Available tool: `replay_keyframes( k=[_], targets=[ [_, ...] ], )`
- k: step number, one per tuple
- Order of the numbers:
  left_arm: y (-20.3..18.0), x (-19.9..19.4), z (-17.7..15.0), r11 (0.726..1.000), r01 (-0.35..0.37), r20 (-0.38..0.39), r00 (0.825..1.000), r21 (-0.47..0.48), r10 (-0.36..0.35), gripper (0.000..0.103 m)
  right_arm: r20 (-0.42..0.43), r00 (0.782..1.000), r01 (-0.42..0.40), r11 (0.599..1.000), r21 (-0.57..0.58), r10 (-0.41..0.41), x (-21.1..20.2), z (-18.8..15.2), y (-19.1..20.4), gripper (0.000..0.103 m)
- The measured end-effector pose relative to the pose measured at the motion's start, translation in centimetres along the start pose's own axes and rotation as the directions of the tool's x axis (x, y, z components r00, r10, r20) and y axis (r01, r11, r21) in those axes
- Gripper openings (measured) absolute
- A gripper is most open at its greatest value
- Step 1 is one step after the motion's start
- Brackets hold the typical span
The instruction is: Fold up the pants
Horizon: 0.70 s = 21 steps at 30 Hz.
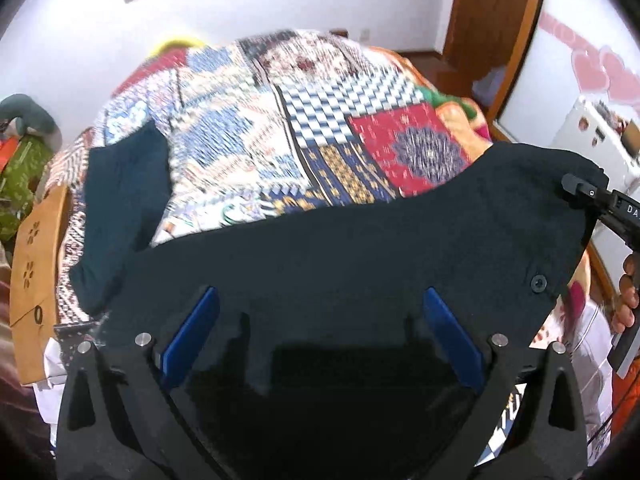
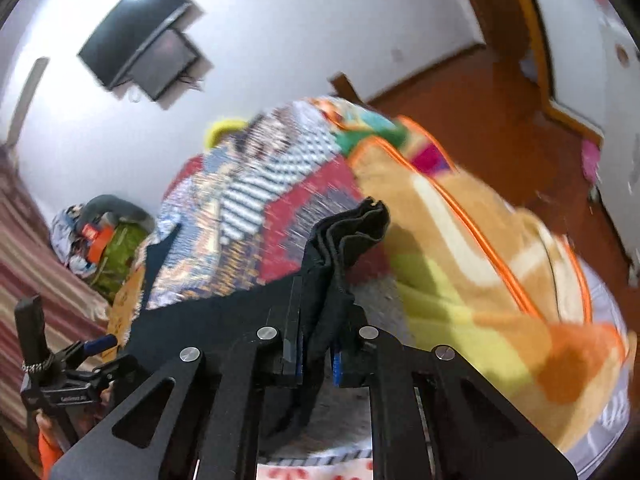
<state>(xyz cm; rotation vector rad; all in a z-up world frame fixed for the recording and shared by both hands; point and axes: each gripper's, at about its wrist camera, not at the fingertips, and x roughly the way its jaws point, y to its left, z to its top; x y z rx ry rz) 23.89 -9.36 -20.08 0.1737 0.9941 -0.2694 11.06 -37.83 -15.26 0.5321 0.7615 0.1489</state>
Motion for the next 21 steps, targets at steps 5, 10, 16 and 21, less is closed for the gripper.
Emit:
replay_keyframes(
  k=[5,10,16,21],
  targets=[
    [2.1,-4.1,-0.2,0.999,-0.025,0.101,0.994,-0.036,0.028,0.103,0.043,0.995,-0.088,0.992,-0.096,0.092,-1.6,1.6,5.1,0.008],
    [4.8,-7.0,-1.2,0.996,-0.007,0.155,0.988,-0.094,0.022,0.103,0.039,0.981,-0.177,0.966,-0.188,0.188,-1.9,2.4,10.5,0.008],
    [8.0,-9.5,-3.4,0.987,-0.021,0.205,0.977,-0.157,0.054,0.103,-0.030,0.964,-0.262,0.923,-0.280,0.265,0.3,1.8,16.9,0.008],
    [11.6,-10.9,-6.3,0.966,-0.008,0.225,0.972,-0.260,0.068,0.103,-0.170,0.940,-0.337,0.875,-0.348,0.295,4.3,-1.3,21.9,0.008]
  ],
)
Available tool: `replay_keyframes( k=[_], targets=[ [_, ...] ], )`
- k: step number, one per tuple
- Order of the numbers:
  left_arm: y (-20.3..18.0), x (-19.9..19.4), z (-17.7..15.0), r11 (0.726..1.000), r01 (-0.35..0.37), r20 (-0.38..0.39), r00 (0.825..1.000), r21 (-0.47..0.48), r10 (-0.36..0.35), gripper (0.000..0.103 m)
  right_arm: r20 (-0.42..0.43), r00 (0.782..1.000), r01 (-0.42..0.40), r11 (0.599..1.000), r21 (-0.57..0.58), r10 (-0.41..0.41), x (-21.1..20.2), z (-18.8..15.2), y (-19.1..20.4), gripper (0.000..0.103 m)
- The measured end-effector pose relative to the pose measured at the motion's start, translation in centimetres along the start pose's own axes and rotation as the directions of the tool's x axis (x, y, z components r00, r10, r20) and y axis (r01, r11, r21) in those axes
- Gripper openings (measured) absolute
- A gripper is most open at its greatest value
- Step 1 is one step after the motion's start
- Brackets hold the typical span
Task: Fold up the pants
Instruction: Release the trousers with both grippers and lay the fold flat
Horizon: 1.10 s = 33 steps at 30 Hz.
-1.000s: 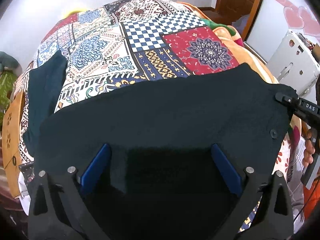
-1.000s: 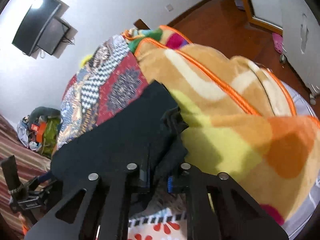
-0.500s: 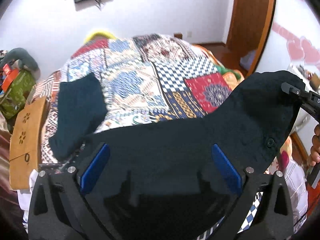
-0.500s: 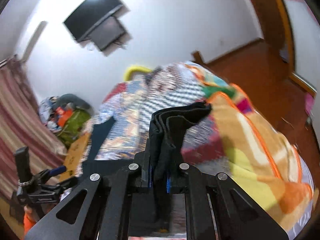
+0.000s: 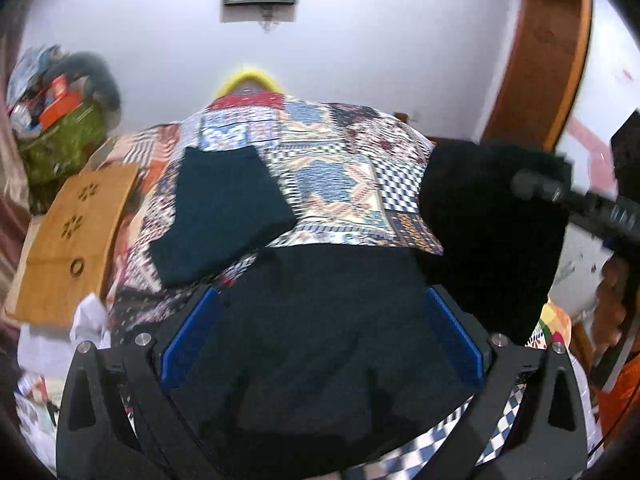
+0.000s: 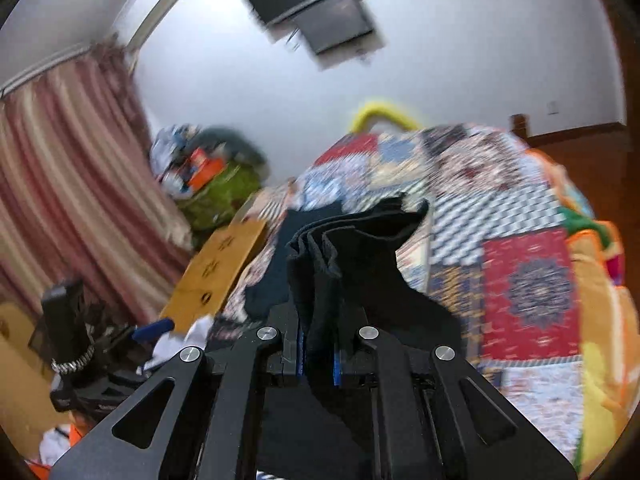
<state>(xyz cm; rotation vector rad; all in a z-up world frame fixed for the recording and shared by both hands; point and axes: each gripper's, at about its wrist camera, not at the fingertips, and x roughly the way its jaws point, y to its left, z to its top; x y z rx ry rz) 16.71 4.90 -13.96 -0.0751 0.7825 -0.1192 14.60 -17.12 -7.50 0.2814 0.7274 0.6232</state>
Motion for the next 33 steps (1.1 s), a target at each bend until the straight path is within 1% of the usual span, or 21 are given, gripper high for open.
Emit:
replay_keyframes(
  k=[2,5,7,9,10,11,12,14,15,16,17,19,22,25,27,28,30,33],
  targets=[
    [2.0,-0.4,-0.8,0.999,-0.024,-0.002,1.000,-0.046,0.024,0.103,-0.063,0.998,-0.025,0.999,-0.025,0.023,2.5,-0.9,1.2,0.008],
    [4.5,-0.5,-1.9,0.994,-0.054,-0.040,0.998,-0.099,0.050,0.103,-0.193,0.980,-0.068,0.996,-0.063,0.054,6.8,-3.7,3.0,0.008],
    [6.0,-0.2,-3.0,0.988,-0.075,-0.079,0.995,-0.132,0.065,0.103,-0.280,0.958,-0.085,0.992,-0.089,0.057,9.3,-5.9,4.0,0.009],
    [7.0,0.1,-3.9,0.985,-0.095,-0.109,0.991,-0.143,0.079,0.103,-0.356,0.934,-0.088,0.989,-0.119,0.041,11.1,-8.2,4.5,0.011],
    [7.5,0.2,-4.4,0.984,-0.105,-0.123,0.989,-0.147,0.088,0.103,-0.387,0.922,-0.087,0.987,-0.132,0.030,11.7,-9.1,4.7,0.013],
    [7.8,0.6,-4.9,0.982,-0.116,-0.140,0.986,-0.150,0.095,0.103,-0.409,0.912,-0.084,0.985,-0.150,0.015,12.1,-9.8,5.0,0.013],
    [7.8,0.7,-5.1,0.981,-0.119,-0.149,0.984,-0.151,0.096,0.103,-0.424,0.906,-0.080,0.981,-0.176,-0.002,12.4,-10.3,5.1,0.015],
    [7.8,1.2,-5.3,0.982,-0.117,-0.167,0.982,-0.151,0.092,0.103,-0.427,0.904,-0.087,0.973,-0.213,-0.012,12.0,-10.4,5.3,0.021],
    [7.7,1.4,-5.2,0.982,-0.117,-0.167,0.982,-0.149,0.091,0.103,-0.443,0.897,-0.106,0.972,-0.209,0.002,11.9,-10.1,5.4,0.030],
    [7.5,1.6,-5.0,0.983,-0.116,-0.165,0.982,-0.145,0.092,0.103,-0.457,0.889,-0.123,0.973,-0.197,0.020,11.6,-9.7,5.4,0.036],
    [7.2,1.6,-4.7,0.984,-0.114,-0.158,0.983,-0.139,0.092,0.103,-0.456,0.889,-0.135,0.972,-0.190,0.034,11.3,-9.3,5.5,0.038],
    [6.3,1.7,-3.9,0.986,-0.105,-0.142,0.986,-0.127,0.087,0.103,-0.427,0.903,-0.142,0.967,-0.210,0.040,10.0,-8.5,6.0,0.045],
    [4.8,1.6,-2.3,0.991,-0.084,-0.107,0.992,-0.105,0.072,0.103,-0.365,0.930,-0.133,0.964,-0.229,0.042,7.7,-7.1,6.0,0.048],
    [3.2,1.9,-0.9,0.996,-0.061,-0.091,0.994,-0.072,0.054,0.103,-0.300,0.954,-0.093,0.973,-0.212,0.026,6.0,-5.6,4.6,0.048],
    [1.8,2.5,0.0,0.998,-0.047,-0.089,0.995,-0.037,0.044,0.103,-0.257,0.966,-0.050,0.977,-0.207,-0.005,5.0,-4.5,3.3,0.049],
    [0.9,3.1,0.5,0.999,-0.038,-0.092,0.995,-0.012,0.037,0.103,-0.239,0.971,-0.023,0.979,-0.204,-0.027,4.6,-4.0,2.6,0.052],
    [-0.5,4.1,1.1,0.999,-0.027,-0.101,0.994,0.031,0.030,0.103,-0.225,0.972,0.024,0.983,-0.184,-0.066,4.4,-3.2,1.0,0.055],
    [-2.9,6.8,1.9,0.994,-0.007,-0.133,0.991,0.113,0.022,0.103,-0.230,0.966,0.083,0.983,-0.165,-0.121,4.7,-2.8,-1.5,0.055]
  ],
)
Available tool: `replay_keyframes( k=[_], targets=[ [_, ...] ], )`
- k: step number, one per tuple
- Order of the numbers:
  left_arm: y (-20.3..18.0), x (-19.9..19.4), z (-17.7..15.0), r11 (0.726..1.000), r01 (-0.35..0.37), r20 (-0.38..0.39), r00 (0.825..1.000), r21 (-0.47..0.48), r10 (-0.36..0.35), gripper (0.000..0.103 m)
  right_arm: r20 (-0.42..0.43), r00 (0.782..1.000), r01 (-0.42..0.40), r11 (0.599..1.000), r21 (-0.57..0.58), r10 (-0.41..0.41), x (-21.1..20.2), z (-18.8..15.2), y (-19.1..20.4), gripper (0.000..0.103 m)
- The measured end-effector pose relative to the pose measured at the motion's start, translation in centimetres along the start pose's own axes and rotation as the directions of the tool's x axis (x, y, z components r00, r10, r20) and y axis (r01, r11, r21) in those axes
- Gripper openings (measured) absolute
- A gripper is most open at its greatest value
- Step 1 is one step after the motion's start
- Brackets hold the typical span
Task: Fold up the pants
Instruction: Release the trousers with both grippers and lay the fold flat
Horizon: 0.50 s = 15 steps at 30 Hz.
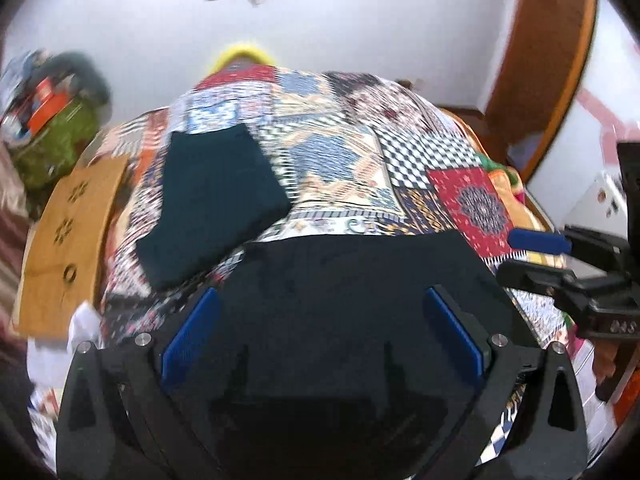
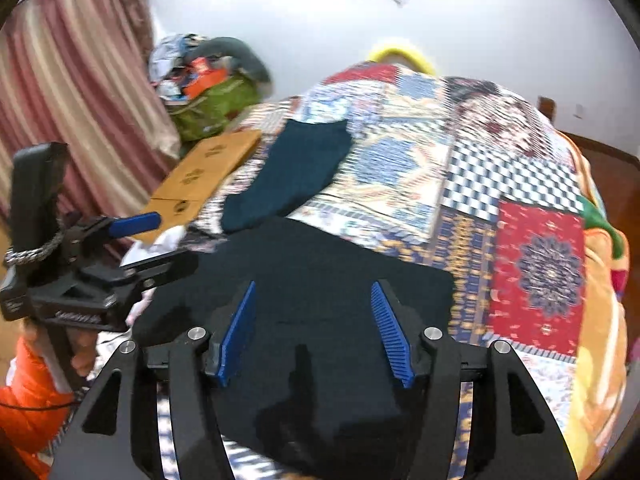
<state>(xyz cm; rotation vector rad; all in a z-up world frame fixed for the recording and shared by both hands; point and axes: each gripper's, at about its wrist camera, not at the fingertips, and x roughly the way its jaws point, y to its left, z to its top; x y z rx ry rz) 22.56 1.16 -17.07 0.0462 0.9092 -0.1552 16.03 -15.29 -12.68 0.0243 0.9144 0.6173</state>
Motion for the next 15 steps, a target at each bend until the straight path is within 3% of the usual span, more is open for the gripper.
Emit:
replay_keyframes(
  k=[6,11,15],
  targets=[
    [-2.1,5.8,0.6,0.997,-0.019,-0.114,0.993,0.069,0.027,0.103,-0.099,0.994,0.041,0.998,0.053,-0.036,3.4,-0.9,-3.5,0.055],
    [-2.0,9.6,-1.1,0.994,-0.046,-0.241,0.968,0.096,0.068,0.103,-0.198,0.979,0.047,0.998,0.032,-0.039,6.7,-2.7,-4.4,0.055],
    [-1.5,9.0,-2.3,0.997,-0.026,-0.223,0.974,0.075,0.042,0.103,-0.170,0.983,0.071,0.997,-0.023,-0.074,6.2,-3.7,-3.8,0.055]
  ],
)
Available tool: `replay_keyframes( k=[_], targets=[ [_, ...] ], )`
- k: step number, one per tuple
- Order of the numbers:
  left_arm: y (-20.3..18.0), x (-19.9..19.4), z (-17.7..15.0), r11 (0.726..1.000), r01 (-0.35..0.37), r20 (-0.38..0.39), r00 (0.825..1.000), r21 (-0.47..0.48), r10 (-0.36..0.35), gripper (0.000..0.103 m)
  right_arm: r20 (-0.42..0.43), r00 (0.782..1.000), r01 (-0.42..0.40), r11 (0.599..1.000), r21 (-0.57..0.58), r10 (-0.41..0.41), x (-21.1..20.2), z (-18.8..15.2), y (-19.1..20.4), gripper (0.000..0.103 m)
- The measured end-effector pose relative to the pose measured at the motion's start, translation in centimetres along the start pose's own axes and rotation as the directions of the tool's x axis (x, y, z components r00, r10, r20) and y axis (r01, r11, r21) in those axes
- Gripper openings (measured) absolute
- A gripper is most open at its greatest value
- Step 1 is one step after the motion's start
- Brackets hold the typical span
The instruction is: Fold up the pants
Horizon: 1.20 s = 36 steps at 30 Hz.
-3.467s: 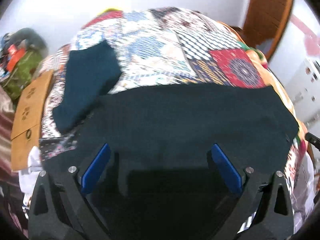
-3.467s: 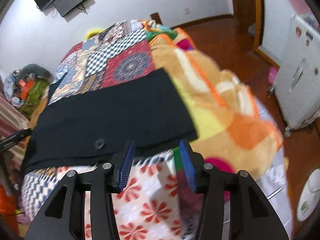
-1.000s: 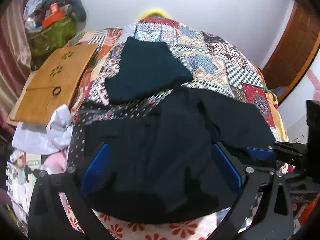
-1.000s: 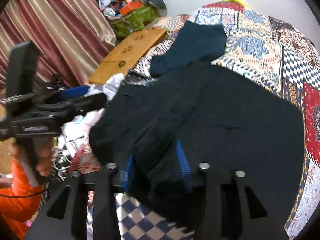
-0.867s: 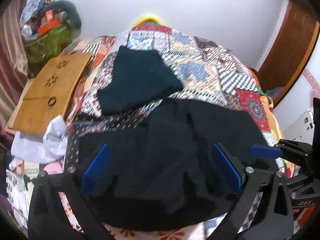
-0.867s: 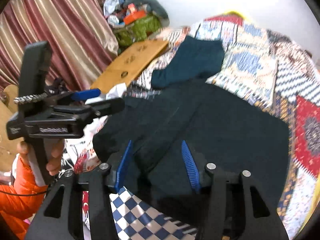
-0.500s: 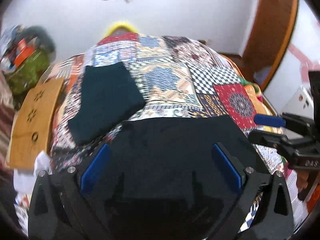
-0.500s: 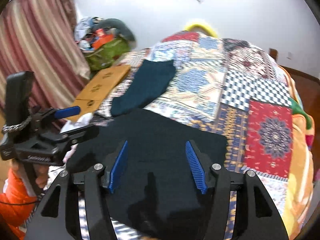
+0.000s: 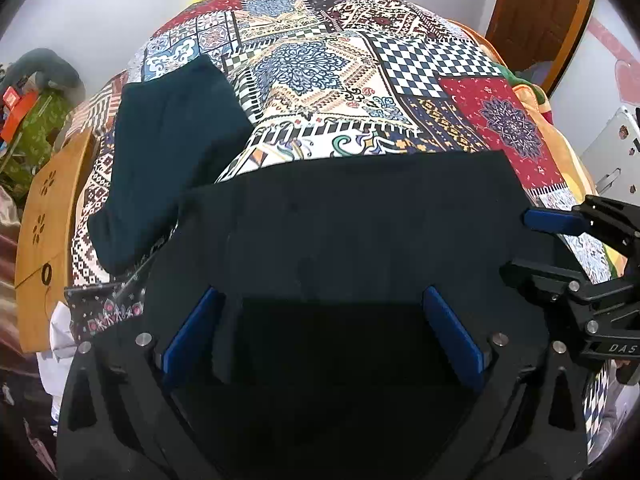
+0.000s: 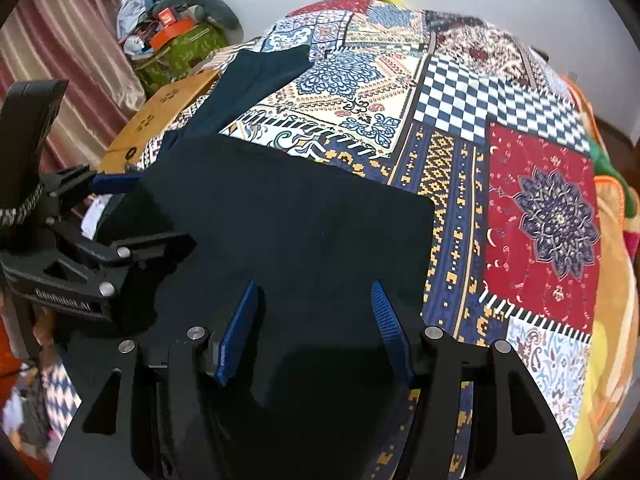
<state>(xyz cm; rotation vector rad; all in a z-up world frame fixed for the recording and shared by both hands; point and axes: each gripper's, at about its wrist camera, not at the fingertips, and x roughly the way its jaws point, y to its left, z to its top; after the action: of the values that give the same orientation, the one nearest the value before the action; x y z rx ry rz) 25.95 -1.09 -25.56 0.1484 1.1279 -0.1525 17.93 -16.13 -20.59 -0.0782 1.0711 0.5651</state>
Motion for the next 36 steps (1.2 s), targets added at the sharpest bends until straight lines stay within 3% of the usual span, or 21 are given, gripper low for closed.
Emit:
replay_keyframes(
  k=[7,15,22,27,31,36],
  targets=[
    [-0.7,-2.1,-2.7,0.998,-0.064,0.065,0.996,0.016,0.063,0.103,0.012,1.000,-0.003,0.999,0.034,0.002,-1.7,-1.8,-0.4,0.055],
    [0.0,-3.5,-5.3,0.997,-0.041,0.107,0.993,-0.068,0.049,0.103,-0.007,0.999,0.051,0.998,0.034,-0.050,-3.3,-4.3,0.2,0.059],
    [0.5,-6.5,-6.7,0.993,-0.103,0.142,0.984,-0.054,0.109,0.103,0.020,0.996,0.084,0.996,0.023,-0.084,-5.5,-4.2,1.0,0.059],
    [4.4,-10.8,-7.9,0.978,-0.119,0.218,0.964,-0.172,0.155,0.103,0.116,0.991,0.073,0.997,-0.025,-0.069,-7.8,-2.2,3.3,0.059],
    [8.7,-14.0,-9.8,0.949,-0.130,0.257,0.944,-0.287,0.207,0.103,0.207,0.978,0.020,0.998,-0.062,-0.007,-9.4,-0.6,5.9,0.059],
    [12.8,-14.5,-13.1,0.913,-0.109,0.209,0.956,-0.393,0.204,0.103,0.242,0.967,-0.051,0.992,-0.116,0.078,-8.6,0.8,9.5,0.059]
  ],
)
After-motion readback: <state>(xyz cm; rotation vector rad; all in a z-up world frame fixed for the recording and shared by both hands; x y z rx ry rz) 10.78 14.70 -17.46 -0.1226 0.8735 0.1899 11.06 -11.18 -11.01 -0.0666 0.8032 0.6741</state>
